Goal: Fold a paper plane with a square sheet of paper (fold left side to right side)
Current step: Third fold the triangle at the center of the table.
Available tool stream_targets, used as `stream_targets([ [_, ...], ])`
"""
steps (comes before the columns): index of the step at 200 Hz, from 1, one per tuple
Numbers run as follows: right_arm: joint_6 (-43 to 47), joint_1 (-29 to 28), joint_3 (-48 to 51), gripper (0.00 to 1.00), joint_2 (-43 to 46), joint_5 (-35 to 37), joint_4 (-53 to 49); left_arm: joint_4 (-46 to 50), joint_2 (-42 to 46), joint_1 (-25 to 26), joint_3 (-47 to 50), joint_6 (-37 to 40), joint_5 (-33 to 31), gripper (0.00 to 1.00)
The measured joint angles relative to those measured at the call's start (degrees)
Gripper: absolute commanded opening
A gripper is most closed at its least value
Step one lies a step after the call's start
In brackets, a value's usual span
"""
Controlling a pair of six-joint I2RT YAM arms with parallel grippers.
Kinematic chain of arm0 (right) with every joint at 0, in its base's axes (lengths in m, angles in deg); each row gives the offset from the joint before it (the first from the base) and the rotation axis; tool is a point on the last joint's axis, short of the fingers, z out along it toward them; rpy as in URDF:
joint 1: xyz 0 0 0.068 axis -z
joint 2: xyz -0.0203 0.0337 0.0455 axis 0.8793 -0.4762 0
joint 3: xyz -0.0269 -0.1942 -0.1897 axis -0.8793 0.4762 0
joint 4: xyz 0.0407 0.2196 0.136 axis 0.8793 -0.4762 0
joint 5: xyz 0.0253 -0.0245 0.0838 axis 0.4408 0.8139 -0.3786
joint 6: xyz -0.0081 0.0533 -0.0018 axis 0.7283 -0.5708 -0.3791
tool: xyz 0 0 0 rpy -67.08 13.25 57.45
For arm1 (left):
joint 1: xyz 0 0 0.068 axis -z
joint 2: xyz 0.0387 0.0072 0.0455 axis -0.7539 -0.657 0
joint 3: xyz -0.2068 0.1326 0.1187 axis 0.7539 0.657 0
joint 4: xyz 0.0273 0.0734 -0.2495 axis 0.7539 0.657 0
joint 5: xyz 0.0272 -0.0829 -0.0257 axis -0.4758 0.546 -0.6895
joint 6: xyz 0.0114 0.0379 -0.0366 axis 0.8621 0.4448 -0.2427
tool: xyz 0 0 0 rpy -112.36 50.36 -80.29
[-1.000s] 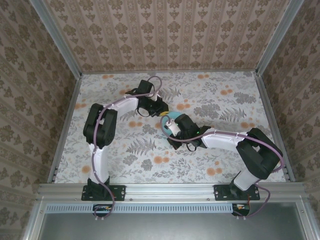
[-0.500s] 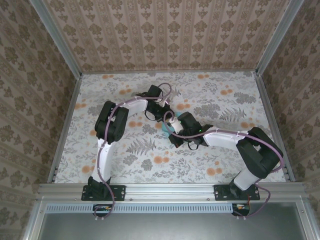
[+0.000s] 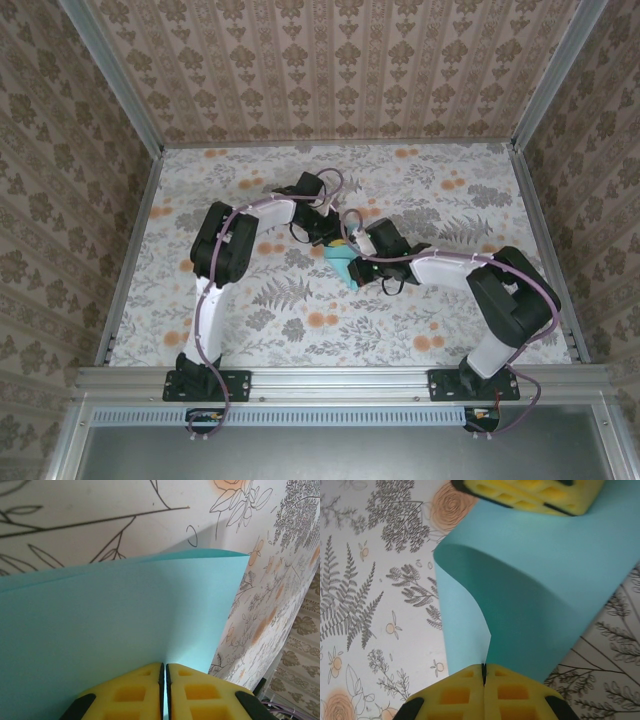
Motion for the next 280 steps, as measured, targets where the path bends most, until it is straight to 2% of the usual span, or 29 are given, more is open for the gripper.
stream_targets([
  [88, -2.58, 2.29, -0.79, 0.0, -1.16, 0.02, 0.68, 0.02, -0.07, 0.02, -0.02, 0.04, -0.13, 0.12],
  [280, -3.32, 2.45, -1.36, 0.0, -2.78, 0.02, -0.02, 0.15, -0.09, 0.02, 0.0, 0.22, -0.15, 0.11],
])
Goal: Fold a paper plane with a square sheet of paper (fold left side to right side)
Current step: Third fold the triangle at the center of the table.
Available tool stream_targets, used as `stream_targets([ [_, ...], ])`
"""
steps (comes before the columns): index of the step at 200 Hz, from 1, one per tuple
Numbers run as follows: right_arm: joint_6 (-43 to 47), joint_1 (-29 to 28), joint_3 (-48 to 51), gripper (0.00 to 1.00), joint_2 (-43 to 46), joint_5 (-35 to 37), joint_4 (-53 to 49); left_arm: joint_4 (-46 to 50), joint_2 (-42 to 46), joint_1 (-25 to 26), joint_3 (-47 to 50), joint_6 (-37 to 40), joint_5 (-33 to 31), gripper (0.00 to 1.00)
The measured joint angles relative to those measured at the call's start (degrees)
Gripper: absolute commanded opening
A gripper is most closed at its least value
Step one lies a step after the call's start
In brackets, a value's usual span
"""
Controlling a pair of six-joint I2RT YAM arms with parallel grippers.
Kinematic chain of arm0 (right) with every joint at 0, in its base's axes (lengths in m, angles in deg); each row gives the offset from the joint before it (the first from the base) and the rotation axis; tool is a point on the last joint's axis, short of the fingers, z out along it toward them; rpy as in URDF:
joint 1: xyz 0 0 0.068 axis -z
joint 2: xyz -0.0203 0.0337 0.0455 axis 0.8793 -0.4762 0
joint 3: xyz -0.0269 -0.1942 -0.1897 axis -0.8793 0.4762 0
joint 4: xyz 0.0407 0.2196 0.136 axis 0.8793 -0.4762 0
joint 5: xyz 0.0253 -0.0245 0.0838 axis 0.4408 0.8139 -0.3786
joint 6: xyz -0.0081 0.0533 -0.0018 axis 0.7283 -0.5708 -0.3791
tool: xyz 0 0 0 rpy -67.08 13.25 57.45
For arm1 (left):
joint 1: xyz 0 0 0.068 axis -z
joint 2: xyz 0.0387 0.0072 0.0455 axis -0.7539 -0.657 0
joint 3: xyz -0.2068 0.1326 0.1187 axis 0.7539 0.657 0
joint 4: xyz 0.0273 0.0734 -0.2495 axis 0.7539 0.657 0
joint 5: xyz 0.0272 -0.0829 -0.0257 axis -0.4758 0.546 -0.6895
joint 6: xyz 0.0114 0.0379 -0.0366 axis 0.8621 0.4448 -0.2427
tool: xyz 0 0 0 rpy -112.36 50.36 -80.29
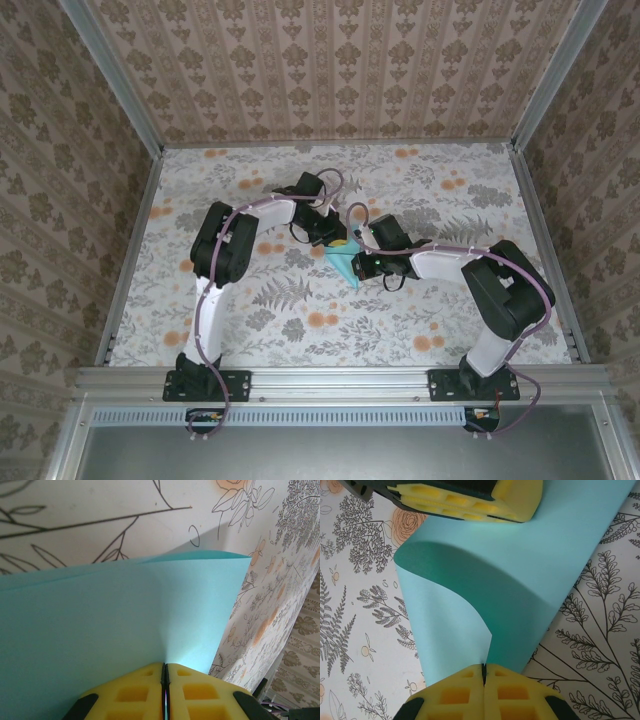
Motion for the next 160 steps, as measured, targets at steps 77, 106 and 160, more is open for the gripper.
stream_targets([
  [77, -1.11, 0.0, 0.63, 0.0, 0.0, 0.02, -0.52, 0.02, 0.0, 0.0, -0.02, 0.0, 0.0, 0.11],
  [106, -1.18, 0.15, 0.61, 0.0, -0.04, 0.04, -0.57, 0.02, 0.0, 0.0, -0.02, 0.0, 0.0, 0.11],
  [160, -1.33, 0.39, 0.24, 0.0, -1.18, 0.02, -0.72, 0.02, 0.0, 0.0, -0.02, 0.0, 0.0, 0.11],
])
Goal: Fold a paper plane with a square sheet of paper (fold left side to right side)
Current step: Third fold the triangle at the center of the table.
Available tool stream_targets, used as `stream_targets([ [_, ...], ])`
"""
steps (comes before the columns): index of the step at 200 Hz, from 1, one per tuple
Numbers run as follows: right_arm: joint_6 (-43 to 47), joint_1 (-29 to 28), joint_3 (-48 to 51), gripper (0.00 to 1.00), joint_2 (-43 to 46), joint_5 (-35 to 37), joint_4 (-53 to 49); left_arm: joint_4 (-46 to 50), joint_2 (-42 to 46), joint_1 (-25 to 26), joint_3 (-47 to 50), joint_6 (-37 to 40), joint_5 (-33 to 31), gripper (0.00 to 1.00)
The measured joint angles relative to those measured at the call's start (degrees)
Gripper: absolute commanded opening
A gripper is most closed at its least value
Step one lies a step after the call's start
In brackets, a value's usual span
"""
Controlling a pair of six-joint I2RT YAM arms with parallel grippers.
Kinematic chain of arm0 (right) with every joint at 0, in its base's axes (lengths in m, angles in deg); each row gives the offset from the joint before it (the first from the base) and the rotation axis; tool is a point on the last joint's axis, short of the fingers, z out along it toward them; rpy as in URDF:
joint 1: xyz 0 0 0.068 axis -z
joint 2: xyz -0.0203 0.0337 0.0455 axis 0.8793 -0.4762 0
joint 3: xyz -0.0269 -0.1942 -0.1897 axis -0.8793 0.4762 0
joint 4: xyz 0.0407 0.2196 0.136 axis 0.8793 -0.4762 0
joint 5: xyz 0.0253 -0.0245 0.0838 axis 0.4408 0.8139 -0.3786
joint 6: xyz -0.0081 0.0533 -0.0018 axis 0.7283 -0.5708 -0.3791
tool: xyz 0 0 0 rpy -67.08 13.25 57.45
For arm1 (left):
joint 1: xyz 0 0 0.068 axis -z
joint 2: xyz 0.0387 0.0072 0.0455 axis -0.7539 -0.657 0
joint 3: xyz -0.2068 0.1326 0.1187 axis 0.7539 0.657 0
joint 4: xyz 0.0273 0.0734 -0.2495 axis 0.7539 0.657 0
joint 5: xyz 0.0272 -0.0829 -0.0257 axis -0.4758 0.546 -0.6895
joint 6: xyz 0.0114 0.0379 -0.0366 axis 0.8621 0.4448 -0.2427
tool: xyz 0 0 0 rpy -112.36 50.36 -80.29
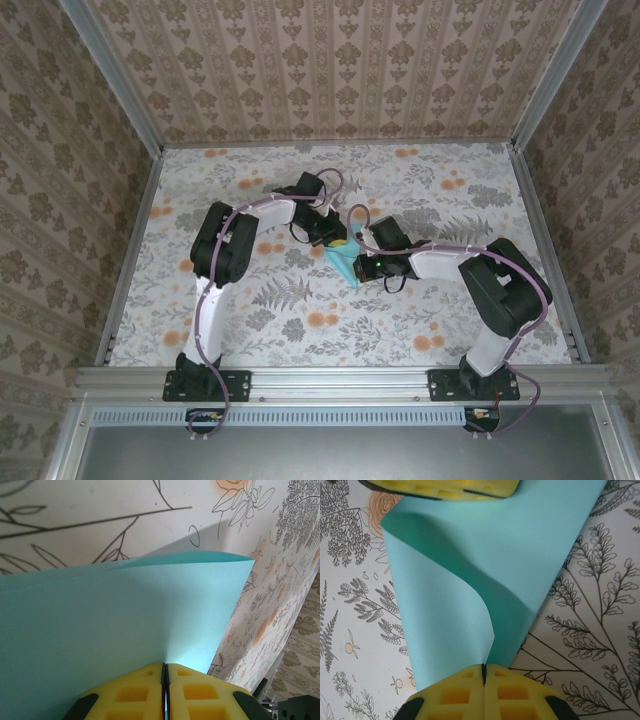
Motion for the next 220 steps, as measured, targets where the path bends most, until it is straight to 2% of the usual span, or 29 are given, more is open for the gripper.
stream_targets([
  [220, -0.7, 0.46, -0.24, 0.0, 1.66, 0.44, -0.24, 0.0, 0.0, 0.0, 0.0, 0.0, -0.04, 0.11],
])
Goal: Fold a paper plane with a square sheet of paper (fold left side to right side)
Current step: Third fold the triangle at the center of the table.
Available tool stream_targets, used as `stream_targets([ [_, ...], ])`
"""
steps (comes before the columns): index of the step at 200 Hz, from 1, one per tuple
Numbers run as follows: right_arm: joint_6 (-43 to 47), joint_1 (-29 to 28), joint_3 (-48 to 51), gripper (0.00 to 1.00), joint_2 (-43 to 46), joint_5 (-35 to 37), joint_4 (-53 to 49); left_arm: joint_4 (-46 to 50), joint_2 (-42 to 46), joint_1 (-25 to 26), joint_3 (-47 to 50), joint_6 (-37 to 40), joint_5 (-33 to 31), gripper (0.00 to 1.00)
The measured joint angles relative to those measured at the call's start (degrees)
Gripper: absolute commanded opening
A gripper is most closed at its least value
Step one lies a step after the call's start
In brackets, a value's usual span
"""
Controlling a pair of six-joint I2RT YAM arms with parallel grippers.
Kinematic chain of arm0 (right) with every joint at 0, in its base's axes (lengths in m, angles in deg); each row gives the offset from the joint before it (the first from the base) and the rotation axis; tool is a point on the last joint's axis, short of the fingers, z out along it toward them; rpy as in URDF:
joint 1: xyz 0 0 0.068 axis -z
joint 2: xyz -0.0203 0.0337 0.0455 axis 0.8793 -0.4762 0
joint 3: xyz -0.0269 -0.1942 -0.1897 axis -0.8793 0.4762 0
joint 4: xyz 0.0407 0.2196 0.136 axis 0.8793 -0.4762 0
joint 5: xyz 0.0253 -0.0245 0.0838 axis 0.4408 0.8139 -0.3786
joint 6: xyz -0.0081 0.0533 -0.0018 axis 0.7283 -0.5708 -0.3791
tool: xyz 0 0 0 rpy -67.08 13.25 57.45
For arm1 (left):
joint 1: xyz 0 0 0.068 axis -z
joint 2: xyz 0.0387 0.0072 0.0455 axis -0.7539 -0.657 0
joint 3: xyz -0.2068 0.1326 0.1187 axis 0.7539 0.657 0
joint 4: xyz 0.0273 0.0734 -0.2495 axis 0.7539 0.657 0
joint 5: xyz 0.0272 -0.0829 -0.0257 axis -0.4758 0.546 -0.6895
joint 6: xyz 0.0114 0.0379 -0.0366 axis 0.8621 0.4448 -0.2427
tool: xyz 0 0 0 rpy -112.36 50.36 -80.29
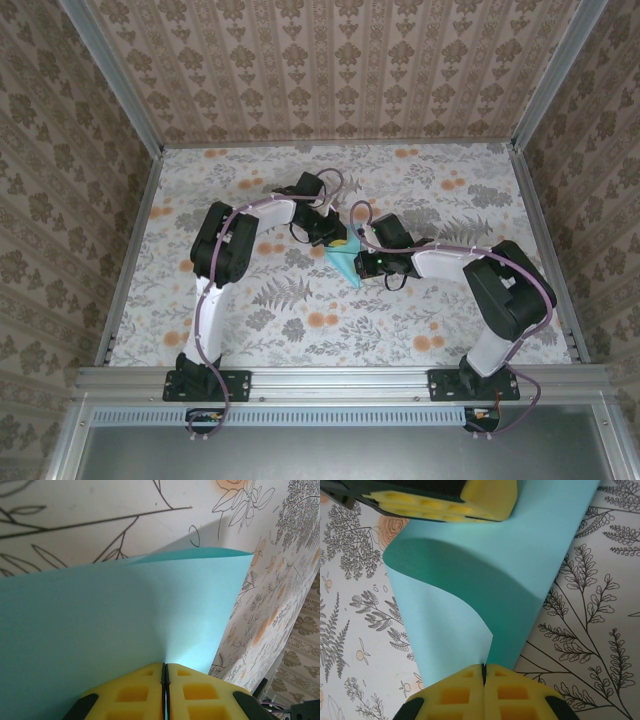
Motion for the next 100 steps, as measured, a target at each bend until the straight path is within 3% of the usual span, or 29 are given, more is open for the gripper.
stream_targets([
  [100, 0.09, 0.0, 0.0, 0.0, -0.24, 0.94, -1.4, 0.02, 0.0, 0.0, 0.0, 0.0, 0.0, 0.11],
])
